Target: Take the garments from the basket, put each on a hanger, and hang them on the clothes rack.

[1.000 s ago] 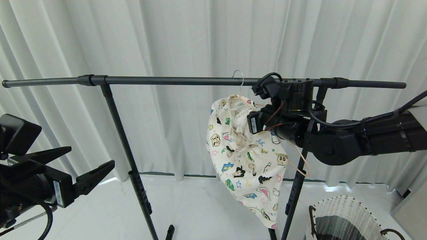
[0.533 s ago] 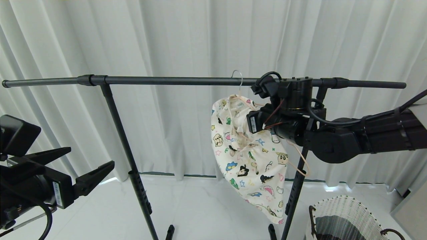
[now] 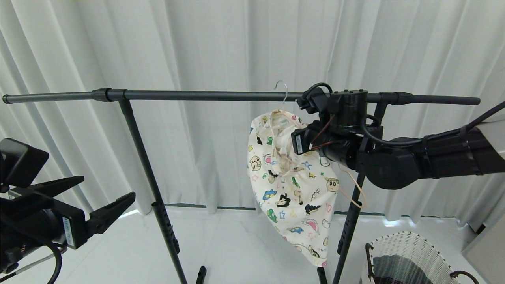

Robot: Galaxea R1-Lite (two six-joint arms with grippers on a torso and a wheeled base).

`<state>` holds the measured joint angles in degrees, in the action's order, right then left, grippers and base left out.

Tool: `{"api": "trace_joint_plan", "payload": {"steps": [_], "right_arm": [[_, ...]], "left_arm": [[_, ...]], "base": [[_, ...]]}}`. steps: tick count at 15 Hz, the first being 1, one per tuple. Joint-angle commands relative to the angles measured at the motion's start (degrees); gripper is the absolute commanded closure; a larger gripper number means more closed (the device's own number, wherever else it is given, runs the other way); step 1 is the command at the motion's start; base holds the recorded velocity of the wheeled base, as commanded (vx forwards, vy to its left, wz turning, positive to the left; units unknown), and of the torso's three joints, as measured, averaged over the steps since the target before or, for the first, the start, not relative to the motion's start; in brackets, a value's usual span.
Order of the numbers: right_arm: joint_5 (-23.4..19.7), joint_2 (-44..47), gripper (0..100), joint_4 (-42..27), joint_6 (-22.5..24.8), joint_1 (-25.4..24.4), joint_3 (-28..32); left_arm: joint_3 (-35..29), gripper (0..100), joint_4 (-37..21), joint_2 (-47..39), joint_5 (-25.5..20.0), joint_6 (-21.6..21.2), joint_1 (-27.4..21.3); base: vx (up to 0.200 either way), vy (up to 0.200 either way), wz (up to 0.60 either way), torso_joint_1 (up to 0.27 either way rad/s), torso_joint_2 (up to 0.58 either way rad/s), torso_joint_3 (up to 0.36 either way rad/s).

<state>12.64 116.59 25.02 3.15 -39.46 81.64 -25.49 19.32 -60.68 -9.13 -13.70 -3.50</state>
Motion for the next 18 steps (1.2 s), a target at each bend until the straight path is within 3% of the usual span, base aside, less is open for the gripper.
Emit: {"api": "trace_joint_plan", "payload": {"steps": [1,6,7,14,18], "right_arm": [[0.0,1.2,100,-1.4,0.0,0.5,2.2],[0.0,1.3,100,-2.6,0.0,0.5,3.0],[0.0,1.3,0,-2.6,0.0,0.5,3.0],[0.4,-2.3,0,-2.6,-2.0,0.5,2.6],[1.2,-13.1,0,-12.8,-2.3,0.5,-0.1]], "left_arm": [[0.2,0,0.0,0.0,0.0,0.0,0.0],[0.3,0,0.0,0.0,0.0,0.0,0.0],[0.3,0,0.0,0.0,0.0,0.0,0.0],[-0.1,0,0.0,-0.1,0.0,0.0,0.4],[-1.1,0,0.0,-1.8,0.0,-0.1,5.1]], "base": [[0.000,0.000,0.00,0.000,0.00,0.000],[0.000,0.000,0.00,0.000,0.00,0.000],[0.000,0.000,0.00,0.000,0.00,0.000],[0.000,0.000,0.00,0.000,0.00,0.000],[0.000,0.000,0.00,0.000,0.00,0.000]]}}
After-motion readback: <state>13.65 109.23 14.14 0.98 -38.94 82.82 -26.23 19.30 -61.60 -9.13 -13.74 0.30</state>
